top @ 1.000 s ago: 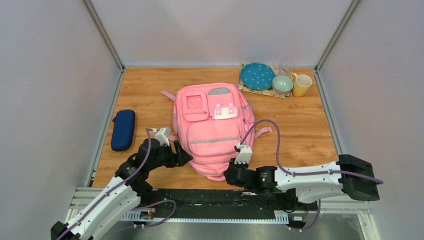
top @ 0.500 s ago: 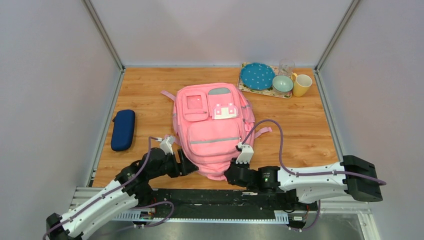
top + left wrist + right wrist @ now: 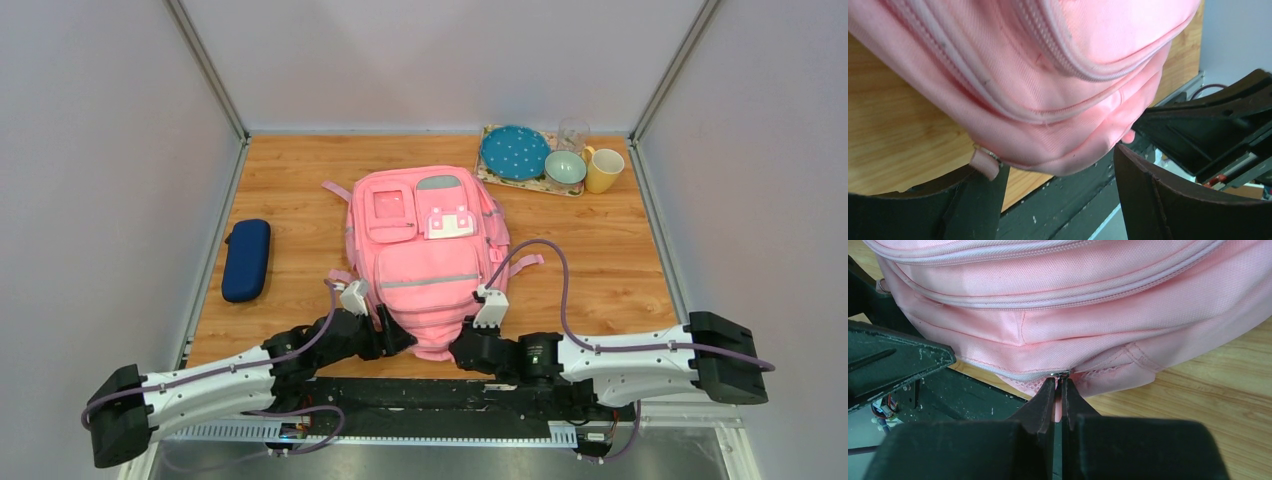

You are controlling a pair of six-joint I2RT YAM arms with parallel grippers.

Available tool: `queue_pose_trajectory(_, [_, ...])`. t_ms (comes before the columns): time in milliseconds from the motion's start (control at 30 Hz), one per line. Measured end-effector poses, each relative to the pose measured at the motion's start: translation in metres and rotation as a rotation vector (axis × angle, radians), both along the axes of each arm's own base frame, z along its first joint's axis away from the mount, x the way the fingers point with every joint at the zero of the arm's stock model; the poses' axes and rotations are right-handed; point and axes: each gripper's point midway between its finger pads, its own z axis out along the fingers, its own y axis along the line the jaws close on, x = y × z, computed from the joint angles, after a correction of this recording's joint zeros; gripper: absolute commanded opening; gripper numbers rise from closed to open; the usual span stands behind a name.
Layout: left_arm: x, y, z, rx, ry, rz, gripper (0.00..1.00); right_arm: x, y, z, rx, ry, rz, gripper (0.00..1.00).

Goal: Pack the student bag
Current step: Zip the student bag at the center of the board.

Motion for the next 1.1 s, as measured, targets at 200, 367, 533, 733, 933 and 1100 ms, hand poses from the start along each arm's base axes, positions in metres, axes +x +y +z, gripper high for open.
queue_pose_trajectory(200, [0.013, -0.006, 0.002, -0.034, -0.029, 0.052, 0.39, -0.001, -0.001, -0.001, 0.003, 0.004, 0.0, 0.0])
queue_pose_trajectory(367, [0.014, -0.004, -0.01, -0.017, -0.016, 0.068, 0.13, -0.002, -0.002, -0.004, 0.006, 0.013, -0.007, 0.05])
queue_pose_trajectory(533, [0.015, -0.005, -0.01, -0.026, -0.018, 0.071, 0.0, -0.002, -0.001, -0.01, -0.011, 0.02, -0.016, 0.07])
queue_pose_trajectory(733, [0.015, -0.005, -0.011, -0.024, -0.021, 0.068, 0.0, 0.001, 0.004, -0.012, -0.087, 0.021, -0.045, 0.12])
queue_pose_trajectory(933, [0.015, -0.006, -0.011, -0.021, -0.021, 0.063, 0.0, 0.001, 0.007, -0.017, -0.195, 0.004, -0.064, 0.21])
queue_pose_trajectory(1100, [0.014, -0.006, -0.011, -0.023, -0.021, 0.061, 0.0, 0.0, 0.009, -0.023, -0.257, -0.012, -0.083, 0.18])
